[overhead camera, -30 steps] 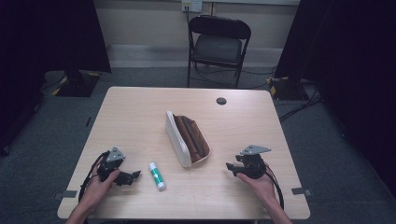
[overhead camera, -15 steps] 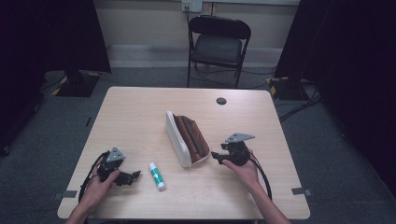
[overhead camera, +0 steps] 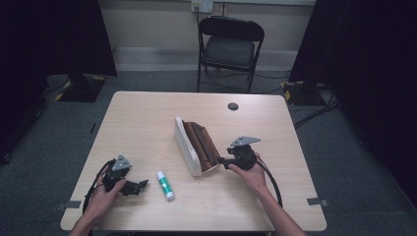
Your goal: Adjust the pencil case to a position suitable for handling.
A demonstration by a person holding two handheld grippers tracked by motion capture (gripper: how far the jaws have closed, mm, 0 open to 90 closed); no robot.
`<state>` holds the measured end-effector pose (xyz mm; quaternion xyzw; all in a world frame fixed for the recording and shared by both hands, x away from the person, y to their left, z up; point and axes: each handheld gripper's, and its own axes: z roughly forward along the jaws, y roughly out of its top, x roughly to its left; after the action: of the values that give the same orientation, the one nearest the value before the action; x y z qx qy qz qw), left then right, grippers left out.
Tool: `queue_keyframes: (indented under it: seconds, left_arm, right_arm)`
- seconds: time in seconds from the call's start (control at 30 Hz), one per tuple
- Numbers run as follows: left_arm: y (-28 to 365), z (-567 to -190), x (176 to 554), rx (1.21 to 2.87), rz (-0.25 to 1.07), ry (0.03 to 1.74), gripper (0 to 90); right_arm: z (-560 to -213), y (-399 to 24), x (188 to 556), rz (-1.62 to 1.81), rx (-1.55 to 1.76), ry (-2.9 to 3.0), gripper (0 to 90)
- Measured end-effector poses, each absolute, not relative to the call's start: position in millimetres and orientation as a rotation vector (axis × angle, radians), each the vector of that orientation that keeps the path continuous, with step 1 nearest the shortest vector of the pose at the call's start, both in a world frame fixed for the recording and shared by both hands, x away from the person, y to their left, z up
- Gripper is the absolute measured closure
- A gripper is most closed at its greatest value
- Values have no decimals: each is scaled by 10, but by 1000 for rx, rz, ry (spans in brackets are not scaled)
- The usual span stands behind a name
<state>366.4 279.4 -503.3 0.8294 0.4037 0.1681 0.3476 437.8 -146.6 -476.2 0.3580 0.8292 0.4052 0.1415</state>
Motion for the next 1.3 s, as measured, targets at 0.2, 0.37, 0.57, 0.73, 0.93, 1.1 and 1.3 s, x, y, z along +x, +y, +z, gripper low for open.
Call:
queue_keyframes:
  seconds: [0.2,0.37,0.57,0.73,0.93,1.1,1.3]
  left_arm:
    - [2794,-5034,3664,2150,436,1047,2]
    - [2795,-5033,3664,2151,436,1047,2]
    - [2795,-5034,3664,2151,436,1046,2]
    - [2795,-5033,3664,2152,436,1047,2]
    - [2794,-5033,3664,2151,436,1047,2]
    - [2794,-5034,3664,2151,436,1047,2]
    - [2794,-5033,3664,2151,435,1048,2]
  right_arm:
    - [-4821,-1432,4377,1167,1040,2403,393]
    - [-4868,-1391,4377,1149,1036,2414,400]
    - [-4887,-1382,4323,1144,1039,2414,400]
    - [-4869,-1375,4231,1127,1009,2443,399]
    - [-4848,-1410,4068,1118,984,2461,381]
    - [-4843,-1406,3950,1117,960,2481,379]
    - [-4809,-1339,3666,1117,874,2523,362]
